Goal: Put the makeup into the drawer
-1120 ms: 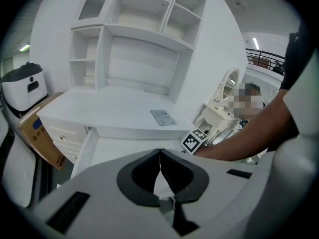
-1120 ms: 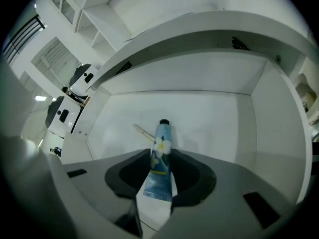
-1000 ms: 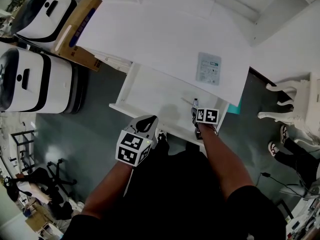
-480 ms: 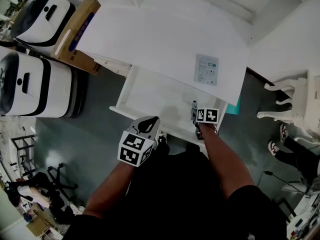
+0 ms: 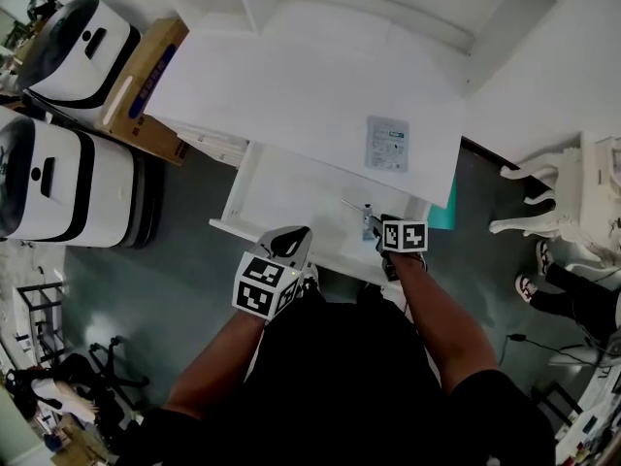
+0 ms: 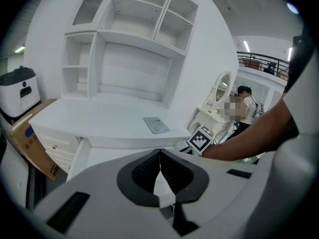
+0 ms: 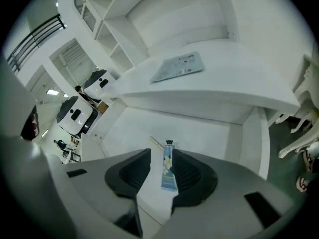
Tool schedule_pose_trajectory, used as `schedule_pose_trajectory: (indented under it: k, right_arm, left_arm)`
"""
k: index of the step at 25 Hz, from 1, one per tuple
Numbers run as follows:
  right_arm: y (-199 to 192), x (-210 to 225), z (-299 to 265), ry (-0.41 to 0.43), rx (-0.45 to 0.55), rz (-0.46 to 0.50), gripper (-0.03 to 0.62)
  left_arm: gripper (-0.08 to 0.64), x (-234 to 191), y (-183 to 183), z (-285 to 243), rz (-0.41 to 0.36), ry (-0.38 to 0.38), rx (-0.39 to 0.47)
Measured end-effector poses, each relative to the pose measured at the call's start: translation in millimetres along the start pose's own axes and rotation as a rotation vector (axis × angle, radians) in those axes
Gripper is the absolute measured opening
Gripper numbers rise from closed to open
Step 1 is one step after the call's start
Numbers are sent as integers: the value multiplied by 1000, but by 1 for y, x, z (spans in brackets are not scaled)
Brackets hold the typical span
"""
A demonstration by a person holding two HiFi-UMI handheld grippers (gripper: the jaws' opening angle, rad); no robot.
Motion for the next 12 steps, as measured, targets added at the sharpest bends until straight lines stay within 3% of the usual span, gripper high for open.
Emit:
schedule_pose_trajectory:
  k: [12]
  right_arm:
    - [48,-52,92,152,234,31,141]
  left_arm:
    - [11,15,16,-7,-28,-49,43]
Point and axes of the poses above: the fingertips, and each gripper's own axes: z backward along the fingers, x to its right, y out of its top, the point moved 1 cm from there along z, backward along the fingers, and after that the axes turned 6 degrees about y, right-handed, at the moved point
